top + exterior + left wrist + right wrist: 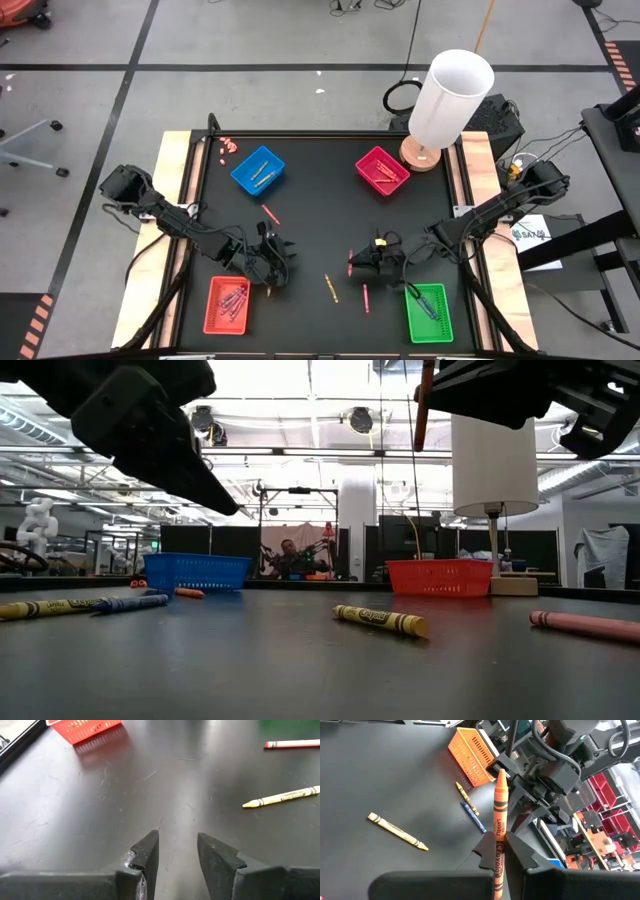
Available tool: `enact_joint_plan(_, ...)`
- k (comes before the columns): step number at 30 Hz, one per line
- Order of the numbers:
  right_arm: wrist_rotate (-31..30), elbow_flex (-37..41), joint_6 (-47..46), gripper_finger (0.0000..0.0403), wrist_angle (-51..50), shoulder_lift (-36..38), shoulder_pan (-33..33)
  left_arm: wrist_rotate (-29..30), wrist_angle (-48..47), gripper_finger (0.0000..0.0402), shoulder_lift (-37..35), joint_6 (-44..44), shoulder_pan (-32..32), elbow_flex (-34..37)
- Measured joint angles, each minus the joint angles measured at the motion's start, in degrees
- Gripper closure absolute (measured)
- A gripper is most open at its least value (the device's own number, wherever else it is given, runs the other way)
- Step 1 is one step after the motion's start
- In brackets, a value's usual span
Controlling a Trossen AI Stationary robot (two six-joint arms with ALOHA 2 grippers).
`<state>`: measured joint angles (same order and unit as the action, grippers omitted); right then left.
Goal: Sort crayons
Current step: Put the orange crayon into the red bin
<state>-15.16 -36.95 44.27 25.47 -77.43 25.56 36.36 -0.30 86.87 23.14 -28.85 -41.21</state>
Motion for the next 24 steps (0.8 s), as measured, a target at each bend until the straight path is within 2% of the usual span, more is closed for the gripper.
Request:
enact_joint_plan(17, 0.2, 0.0, -3.4, 0.0403, -0.4, 0.0, 0.0, 0.0, 0.1, 0.0268, 0.0, 0.0, 0.0, 0.0)
enact_joint_plan(24, 0.2, 0.0, -7.5, 0.0403, -0.4, 0.0, 0.0, 0.0, 0.1, 0.0268, 0.0, 0.1, 0.0, 0.0)
